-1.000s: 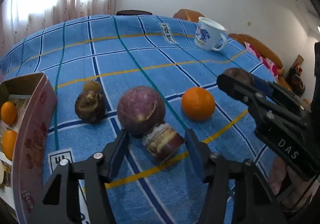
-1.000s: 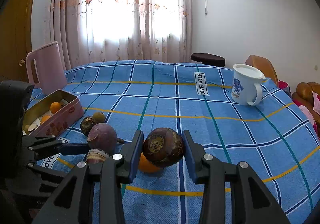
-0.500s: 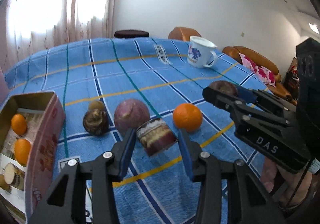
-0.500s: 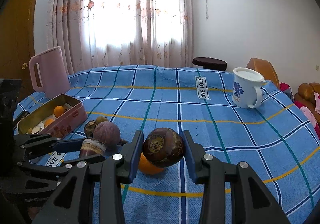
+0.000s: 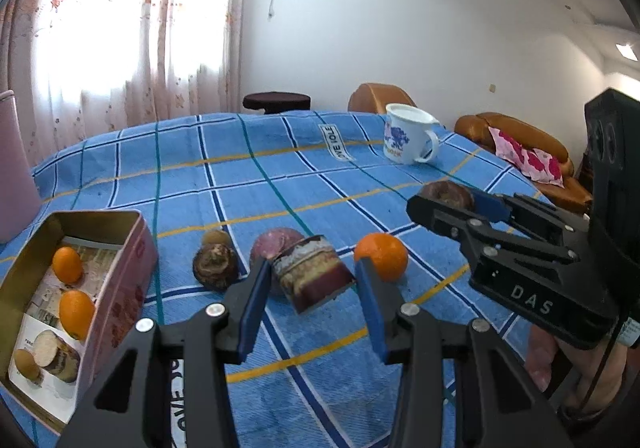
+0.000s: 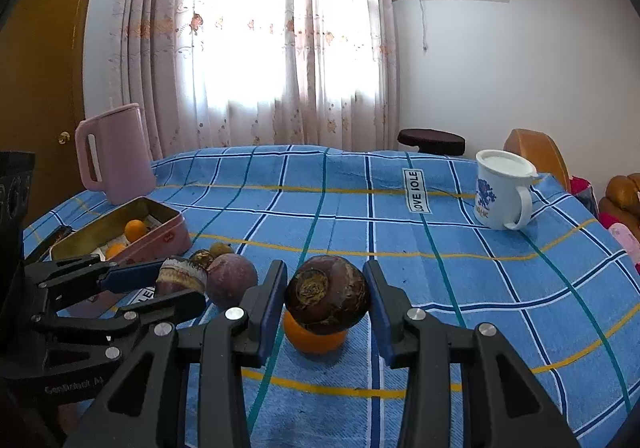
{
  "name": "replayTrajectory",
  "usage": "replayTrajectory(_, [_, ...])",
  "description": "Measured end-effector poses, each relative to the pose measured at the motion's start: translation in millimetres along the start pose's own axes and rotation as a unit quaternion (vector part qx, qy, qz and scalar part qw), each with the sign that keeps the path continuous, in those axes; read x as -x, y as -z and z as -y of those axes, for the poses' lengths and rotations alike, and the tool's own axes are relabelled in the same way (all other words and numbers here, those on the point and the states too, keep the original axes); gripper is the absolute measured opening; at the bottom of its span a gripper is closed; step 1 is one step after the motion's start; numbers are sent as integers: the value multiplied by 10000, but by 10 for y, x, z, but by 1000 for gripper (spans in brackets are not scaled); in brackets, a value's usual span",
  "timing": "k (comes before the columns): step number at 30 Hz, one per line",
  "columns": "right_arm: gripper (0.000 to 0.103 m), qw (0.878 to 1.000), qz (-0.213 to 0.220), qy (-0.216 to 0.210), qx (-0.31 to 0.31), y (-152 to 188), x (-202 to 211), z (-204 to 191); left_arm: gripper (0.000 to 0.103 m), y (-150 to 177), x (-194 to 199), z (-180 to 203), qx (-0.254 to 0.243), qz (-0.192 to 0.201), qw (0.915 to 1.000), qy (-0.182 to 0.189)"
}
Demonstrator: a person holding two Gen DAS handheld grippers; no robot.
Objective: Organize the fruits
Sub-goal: 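Grasp a dark mangosteen with the right gripper while the left grasps a striped cake, then lift the mangosteen and striped cake and carry both over the tin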
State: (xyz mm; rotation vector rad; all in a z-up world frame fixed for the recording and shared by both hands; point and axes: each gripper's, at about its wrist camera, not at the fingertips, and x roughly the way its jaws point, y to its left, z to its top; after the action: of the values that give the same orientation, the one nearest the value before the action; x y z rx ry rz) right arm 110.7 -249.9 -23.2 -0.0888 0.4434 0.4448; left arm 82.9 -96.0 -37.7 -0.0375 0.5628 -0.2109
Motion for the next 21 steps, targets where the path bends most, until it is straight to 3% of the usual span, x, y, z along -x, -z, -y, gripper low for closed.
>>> replayTrajectory(21, [41,9991,365,-170,138,19,130,-49,45,32,221,56,-141,623,9976,-262])
